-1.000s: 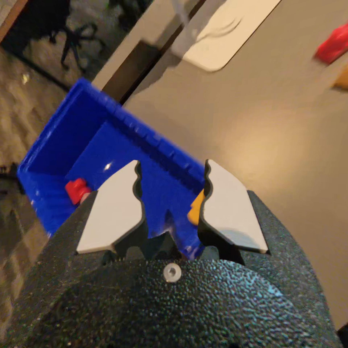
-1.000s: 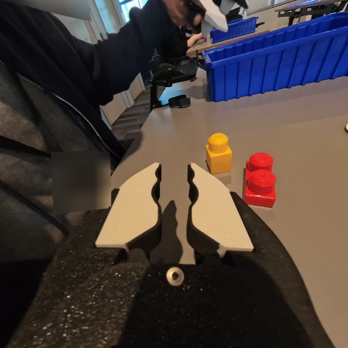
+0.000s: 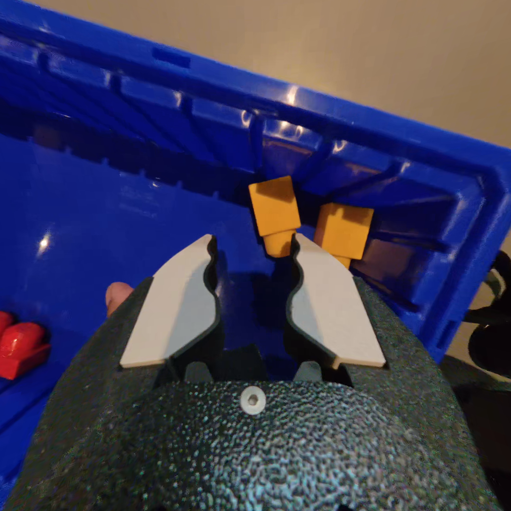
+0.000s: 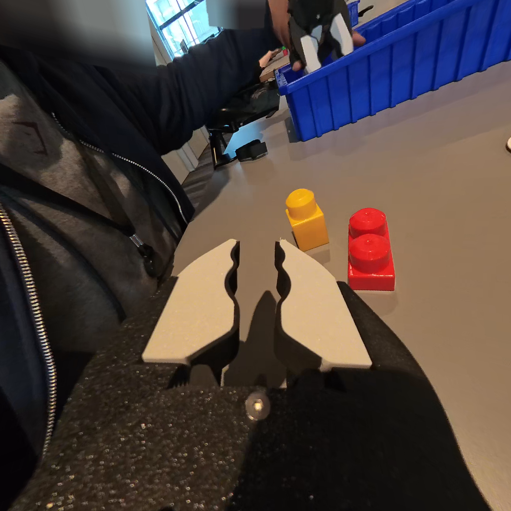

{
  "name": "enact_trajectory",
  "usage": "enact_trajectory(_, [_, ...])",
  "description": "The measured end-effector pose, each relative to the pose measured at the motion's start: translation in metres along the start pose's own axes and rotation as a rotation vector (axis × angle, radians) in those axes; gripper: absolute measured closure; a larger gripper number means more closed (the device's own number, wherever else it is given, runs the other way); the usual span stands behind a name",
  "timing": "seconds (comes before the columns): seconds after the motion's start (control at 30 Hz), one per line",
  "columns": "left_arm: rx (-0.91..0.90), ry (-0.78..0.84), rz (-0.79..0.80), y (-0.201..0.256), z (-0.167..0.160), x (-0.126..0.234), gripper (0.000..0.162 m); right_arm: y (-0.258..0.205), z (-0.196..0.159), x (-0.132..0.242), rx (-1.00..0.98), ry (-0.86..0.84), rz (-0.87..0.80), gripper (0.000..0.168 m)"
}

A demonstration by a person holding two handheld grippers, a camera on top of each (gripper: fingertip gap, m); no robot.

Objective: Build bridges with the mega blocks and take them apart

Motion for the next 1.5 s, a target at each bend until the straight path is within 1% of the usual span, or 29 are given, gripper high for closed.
enact_trajectory(0.03, [0.006, -0.013, -0.016, 0.002, 0.002, -0.005, 0.109, 0.000, 0.000, 0.000, -0.004, -0.003, 0.004, 0.144])
enact_trajectory(0.1, [0.015, -0.034, -0.051, 0.007, 0.005, -0.015, 0.107, 0.000, 0.000, -0.001, -0.004, -0.006, 0.008, 0.144])
enact_trajectory(0.2, [0.033, -0.093, -0.042, 0.007, 0.006, -0.029, 0.108, -0.002, 0.000, 0.000, 0.013, 0.004, 0.001, 0.144])
enact_trajectory(0.27, [0.048, -0.145, -0.039, 0.006, 0.003, -0.039, 0.116, -0.003, 0.000, 0.001, 0.023, 0.009, -0.002, 0.144])
enact_trajectory(0.33, [0.055, -0.192, -0.009, 0.003, -0.001, -0.046, 0.124, -0.003, 0.000, 0.001, 0.029, 0.012, 0.000, 0.144])
enact_trajectory(0.37, [0.062, -0.161, 0.003, 0.001, 0.001, -0.046, 0.124, -0.003, 0.001, 0.001, 0.030, 0.013, 0.001, 0.144])
enact_trajectory(0.47, [0.114, -0.179, 0.103, -0.009, -0.003, -0.039, 0.124, -0.005, 0.001, 0.002, 0.038, 0.020, 0.004, 0.144])
enact_trajectory(0.5, [0.156, -0.161, 0.139, -0.012, -0.003, -0.031, 0.124, -0.005, 0.001, 0.002, 0.044, 0.024, 0.002, 0.144])
enact_trajectory(0.57, [0.245, -0.048, 0.214, -0.016, 0.005, -0.005, 0.124, -0.006, 0.002, 0.004, 0.057, 0.038, -0.005, 0.143])
enact_trajectory(0.63, [0.271, 0.133, 0.277, -0.008, 0.025, 0.029, 0.125, -0.007, 0.004, 0.006, 0.075, 0.060, -0.018, 0.142])
enact_trajectory(0.7, [0.237, 0.323, 0.343, 0.016, 0.053, 0.062, 0.125, -0.006, 0.006, 0.008, 0.103, 0.093, -0.052, 0.141])
enact_trajectory(0.77, [0.166, 0.478, 0.375, 0.053, 0.087, 0.081, 0.125, -0.005, 0.010, 0.009, 0.136, 0.138, -0.090, 0.140])
enact_trajectory(0.83, [0.060, 0.586, 0.396, 0.094, 0.120, 0.081, 0.125, -0.006, 0.012, 0.007, 0.167, 0.161, -0.113, 0.140])
enact_trajectory(0.93, [-0.089, 0.691, 0.388, 0.151, 0.167, 0.050, 0.125, -0.009, 0.015, 0.001, 0.228, 0.177, -0.152, 0.138])
enact_trajectory(1.0, [-0.208, 0.779, 0.376, 0.184, 0.197, 0.020, 0.125, -0.011, 0.017, -0.002, 0.253, 0.193, -0.174, 0.138])
enact_trajectory(1.07, [-0.370, 0.847, 0.411, 0.210, 0.223, -0.014, 0.125, -0.013, 0.020, -0.003, 0.232, 0.225, -0.167, 0.138])
enact_trajectory(1.13, [-0.543, 0.854, 0.510, 0.228, 0.245, -0.045, 0.125, -0.011, 0.023, -0.001, 0.162, 0.271, -0.154, 0.135])
enact_trajectory(1.2, [-0.723, 0.818, 0.666, 0.237, 0.262, -0.066, 0.125, -0.005, 0.026, 0.005, 0.021, 0.322, -0.120, 0.125])
enact_trajectory(1.23, [-0.811, 0.803, 0.745, 0.241, 0.268, -0.074, 0.126, -0.001, 0.026, 0.008, -0.088, 0.339, -0.068, 0.114])
enact_trajectory(1.27, [-0.888, 0.777, 0.821, 0.242, 0.274, -0.080, 0.125, 0.002, 0.025, 0.011, -0.191, 0.358, -0.013, 0.107])
enact_trajectory(1.33, [-1.017, 0.752, 0.937, 0.246, 0.282, -0.088, 0.126, 0.010, 0.025, 0.019, -0.324, 0.415, 0.018, 0.103])
enact_trajectory(1.4, [-1.091, 0.766, 0.973, 0.252, 0.286, -0.092, 0.125, 0.017, 0.026, 0.028, -0.408, 0.466, 0.010, 0.102])
enact_trajectory(1.5, [-1.200, 0.797, 0.978, 0.263, 0.286, -0.098, 0.126, 0.023, 0.024, 0.036, -0.490, 0.476, -0.001, 0.104])
Point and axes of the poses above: each gripper's, where its closed fingertips meet, x back along the fingers, z out of its top, y = z × x across the jaws, the point moved 6 cm from there along x, back along the fingers, and after that the axes turned 10 degrees about x, right-handed, at the moved point
